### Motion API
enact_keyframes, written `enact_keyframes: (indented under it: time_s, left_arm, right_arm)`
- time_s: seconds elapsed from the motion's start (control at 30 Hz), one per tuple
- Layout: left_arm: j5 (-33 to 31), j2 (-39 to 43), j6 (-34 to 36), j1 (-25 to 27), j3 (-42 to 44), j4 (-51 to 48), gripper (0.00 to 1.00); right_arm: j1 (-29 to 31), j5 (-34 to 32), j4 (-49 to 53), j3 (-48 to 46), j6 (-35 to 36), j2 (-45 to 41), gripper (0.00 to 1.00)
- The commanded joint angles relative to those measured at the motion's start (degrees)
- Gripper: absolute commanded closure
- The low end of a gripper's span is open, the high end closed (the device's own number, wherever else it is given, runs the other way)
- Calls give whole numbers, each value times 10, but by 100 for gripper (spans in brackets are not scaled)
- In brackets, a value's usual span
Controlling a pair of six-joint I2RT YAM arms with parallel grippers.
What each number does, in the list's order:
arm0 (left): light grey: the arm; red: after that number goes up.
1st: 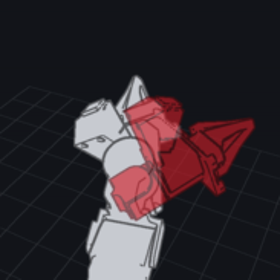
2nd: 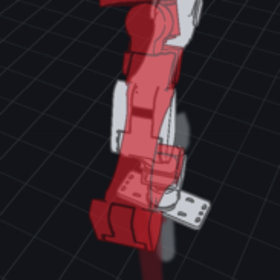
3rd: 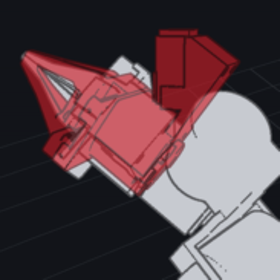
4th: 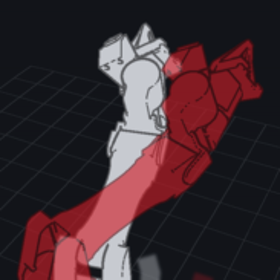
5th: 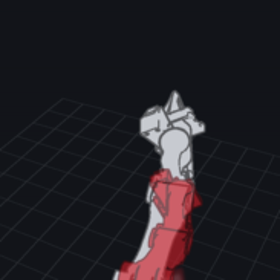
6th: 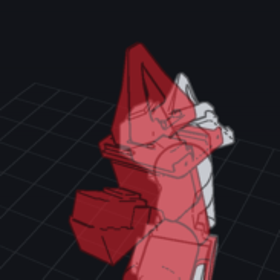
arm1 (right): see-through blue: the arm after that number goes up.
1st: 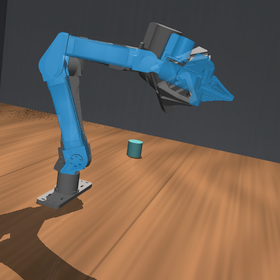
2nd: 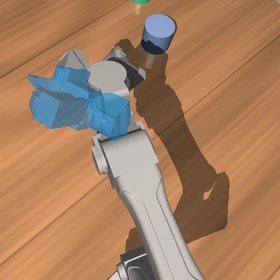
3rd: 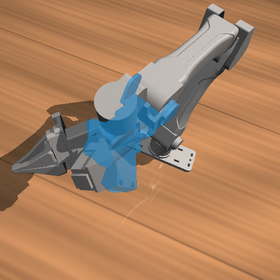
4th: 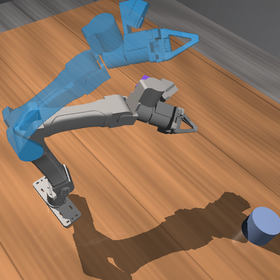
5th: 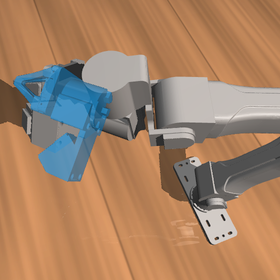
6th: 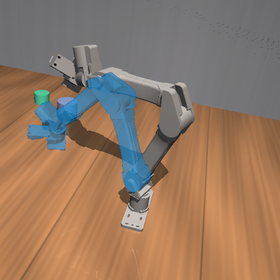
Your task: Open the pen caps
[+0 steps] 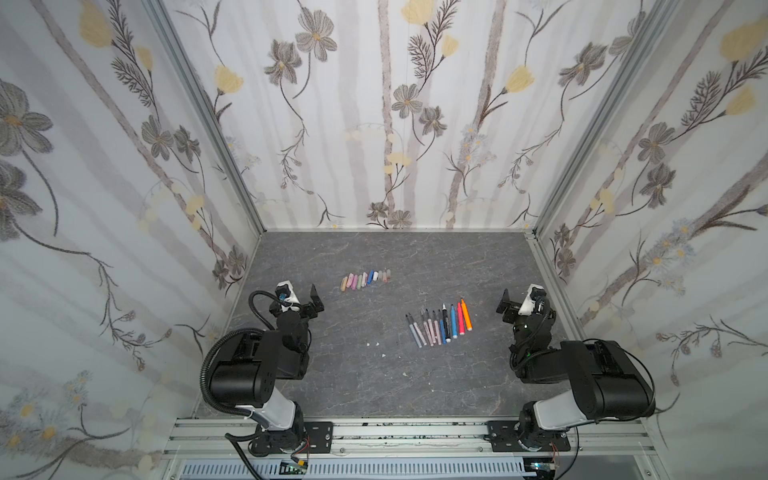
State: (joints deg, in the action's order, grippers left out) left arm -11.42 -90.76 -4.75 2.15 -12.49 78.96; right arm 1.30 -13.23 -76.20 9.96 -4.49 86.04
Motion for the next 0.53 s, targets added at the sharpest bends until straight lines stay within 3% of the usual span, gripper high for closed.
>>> enact_keyframes:
  time_s: [0.0, 0.5]
  left_arm:
    - [25, -2, 22, 3, -9, -13, 0]
    - [42, 0, 28, 4, -13, -22, 0]
  right_arm:
    - [1, 18, -2, 6, 4, 1, 0]
    - [2, 19, -8, 3, 5, 1, 0]
